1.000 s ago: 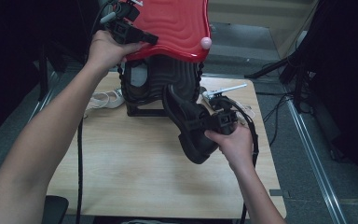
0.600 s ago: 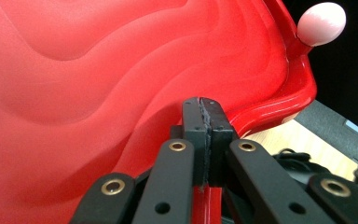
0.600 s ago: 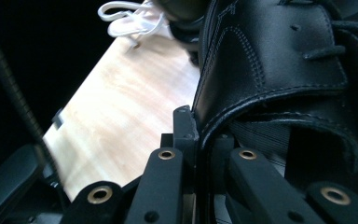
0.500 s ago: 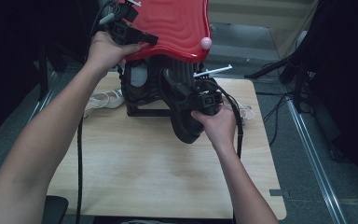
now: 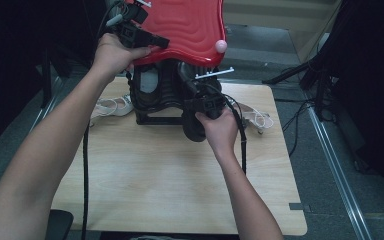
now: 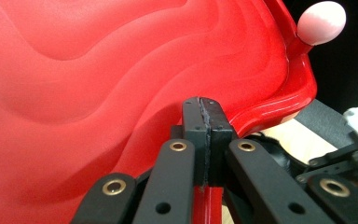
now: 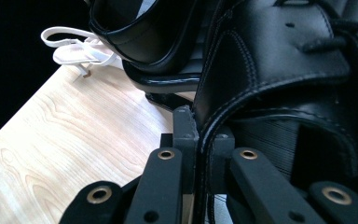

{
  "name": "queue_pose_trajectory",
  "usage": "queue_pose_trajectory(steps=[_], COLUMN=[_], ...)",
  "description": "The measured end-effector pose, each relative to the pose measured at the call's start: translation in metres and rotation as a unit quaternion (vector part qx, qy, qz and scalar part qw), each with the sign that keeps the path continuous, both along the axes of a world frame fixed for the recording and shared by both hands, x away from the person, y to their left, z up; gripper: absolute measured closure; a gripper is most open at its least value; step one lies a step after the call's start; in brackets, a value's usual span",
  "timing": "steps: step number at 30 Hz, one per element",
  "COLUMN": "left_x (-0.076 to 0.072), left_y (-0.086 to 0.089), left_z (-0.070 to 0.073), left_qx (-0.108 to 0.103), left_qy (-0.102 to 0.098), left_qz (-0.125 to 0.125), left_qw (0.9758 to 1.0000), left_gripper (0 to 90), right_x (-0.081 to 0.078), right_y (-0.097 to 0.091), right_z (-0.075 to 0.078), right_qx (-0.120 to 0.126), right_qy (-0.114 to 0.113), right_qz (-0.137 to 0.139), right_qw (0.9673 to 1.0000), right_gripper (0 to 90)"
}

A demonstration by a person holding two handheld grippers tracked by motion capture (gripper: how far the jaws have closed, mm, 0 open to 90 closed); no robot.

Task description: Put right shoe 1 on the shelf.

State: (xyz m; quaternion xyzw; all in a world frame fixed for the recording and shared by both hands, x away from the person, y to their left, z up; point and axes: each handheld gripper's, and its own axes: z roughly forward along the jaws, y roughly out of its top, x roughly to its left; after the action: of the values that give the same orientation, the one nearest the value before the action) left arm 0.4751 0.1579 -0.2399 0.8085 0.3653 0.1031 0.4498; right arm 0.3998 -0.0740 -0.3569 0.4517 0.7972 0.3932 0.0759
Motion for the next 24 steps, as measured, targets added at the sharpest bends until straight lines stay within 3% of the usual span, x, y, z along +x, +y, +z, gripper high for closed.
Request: queue_pose_trajectory(steps=[6,11,16,21,24], left_x=[-0.001,-0.001,-0.001,-0.001,-0.001], left_y=[0.0,0.0,0.0,0.001,0.0], left_z=[0.0,0.0,0.0,0.0,-0.001], left_qx=[0.0,-0.001,-0.001,-0.002,-0.002], left_qy=[0.0,0.0,0.0,0.0,-0.002], left_qz=[0.003,0.003,0.003,0.002,0.003], left_qw=[1.0,1.0,1.0,1.0,1.0], left_gripper=[90.0,90.0,90.0,90.0,90.0], right_x=[0.002,0.007,0.02,0.022,0.026], right_y=[0.016,0.028,0.03,0.037,0.042], right_z=[-0.004,-0.006,-0.018,-0.026,-0.027], right_qx=[-0.003,-0.013,-0.033,-0.038,-0.025], right_qy=[-0.029,-0.058,-0.071,-0.088,-0.088], right_qz=[-0.005,-0.028,-0.06,-0.052,-0.059], right_qw=[0.9996,0.9978,0.9951,0.9941,0.994], right_gripper=[85.5,85.7,86.7,86.4,86.1])
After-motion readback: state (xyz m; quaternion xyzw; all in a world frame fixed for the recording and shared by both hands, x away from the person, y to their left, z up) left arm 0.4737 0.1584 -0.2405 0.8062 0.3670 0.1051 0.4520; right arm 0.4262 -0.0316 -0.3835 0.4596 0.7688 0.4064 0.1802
